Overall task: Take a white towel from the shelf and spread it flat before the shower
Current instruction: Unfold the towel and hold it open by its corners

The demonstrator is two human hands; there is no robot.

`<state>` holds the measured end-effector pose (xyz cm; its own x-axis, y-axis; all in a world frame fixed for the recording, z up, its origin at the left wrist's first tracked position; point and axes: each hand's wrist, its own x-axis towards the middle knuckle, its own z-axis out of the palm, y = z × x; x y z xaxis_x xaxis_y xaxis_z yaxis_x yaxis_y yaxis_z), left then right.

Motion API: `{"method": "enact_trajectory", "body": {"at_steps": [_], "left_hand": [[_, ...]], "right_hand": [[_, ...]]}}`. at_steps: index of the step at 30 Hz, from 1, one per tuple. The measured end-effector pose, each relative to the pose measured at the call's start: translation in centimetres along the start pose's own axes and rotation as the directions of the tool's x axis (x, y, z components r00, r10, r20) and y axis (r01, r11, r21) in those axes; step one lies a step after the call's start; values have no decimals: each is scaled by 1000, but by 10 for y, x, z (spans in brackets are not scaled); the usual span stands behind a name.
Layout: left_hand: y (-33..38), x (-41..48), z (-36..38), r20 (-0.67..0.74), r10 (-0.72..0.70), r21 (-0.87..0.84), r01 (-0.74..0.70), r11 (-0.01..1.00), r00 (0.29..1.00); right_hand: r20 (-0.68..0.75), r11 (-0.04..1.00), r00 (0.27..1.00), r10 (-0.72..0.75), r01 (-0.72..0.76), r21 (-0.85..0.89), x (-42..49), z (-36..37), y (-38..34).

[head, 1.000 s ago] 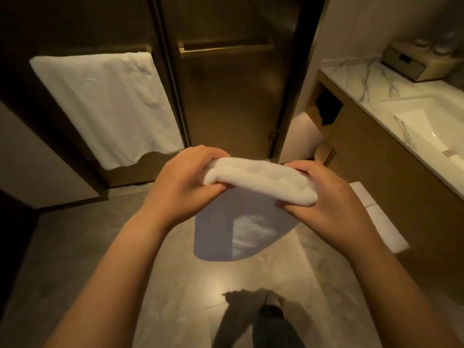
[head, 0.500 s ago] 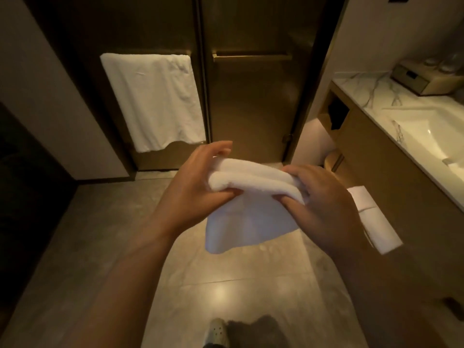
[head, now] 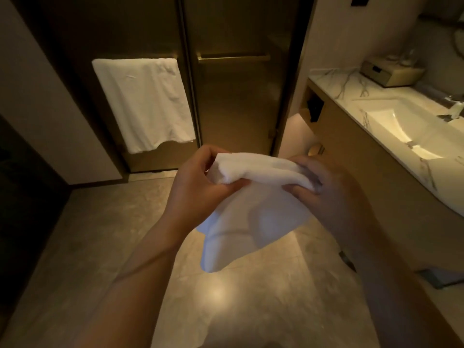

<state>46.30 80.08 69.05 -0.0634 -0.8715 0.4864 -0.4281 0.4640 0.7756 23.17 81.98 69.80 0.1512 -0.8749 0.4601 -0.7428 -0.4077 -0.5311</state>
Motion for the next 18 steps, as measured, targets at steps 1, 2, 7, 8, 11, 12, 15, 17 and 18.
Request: {"method": "enact_trajectory", "body": {"at_steps": [1,2,7,8,11,12,15,17,18], "left_hand": [[0,-1,-2,-3,10,11,-9,1000,1000],[0,-2,-5,-6,15,22,-14,1000,1000],[-4,-9,-28,-28,-22,-12,22,1000,999],[-6,-10,-35,-20,-19,-7,19,1000,1000],[-12,-10,-58,20,17,-16,-17,1000,1000],[-15,-11,-65,33,33,-18,-32,999,999],[-23,-13,-86,63,51,0,-51,999,997],[-28,-14,-99,88,32,18,-33,999,996],[-30,-15,-105,112,19,23,-22,999,993]], "right_hand": [[-10,1000,1000,3,-3,-11,0,2,-4],[-29,999,1000,11,-12,-32,0,5,-8],[-215,984,977,2,-41,-176,-1,31,-46],[-196,981,981,-16,-22,-193,1,38,-55],[-31,981,998,-60,53,-186,11,55,-79],[27,986,998,-64,67,-151,13,60,-85],[96,992,990,-107,113,-63,19,71,-100],[87,983,982,-166,172,-62,25,78,-108],[80,979,979,-190,195,-63,28,81,-112]]}}
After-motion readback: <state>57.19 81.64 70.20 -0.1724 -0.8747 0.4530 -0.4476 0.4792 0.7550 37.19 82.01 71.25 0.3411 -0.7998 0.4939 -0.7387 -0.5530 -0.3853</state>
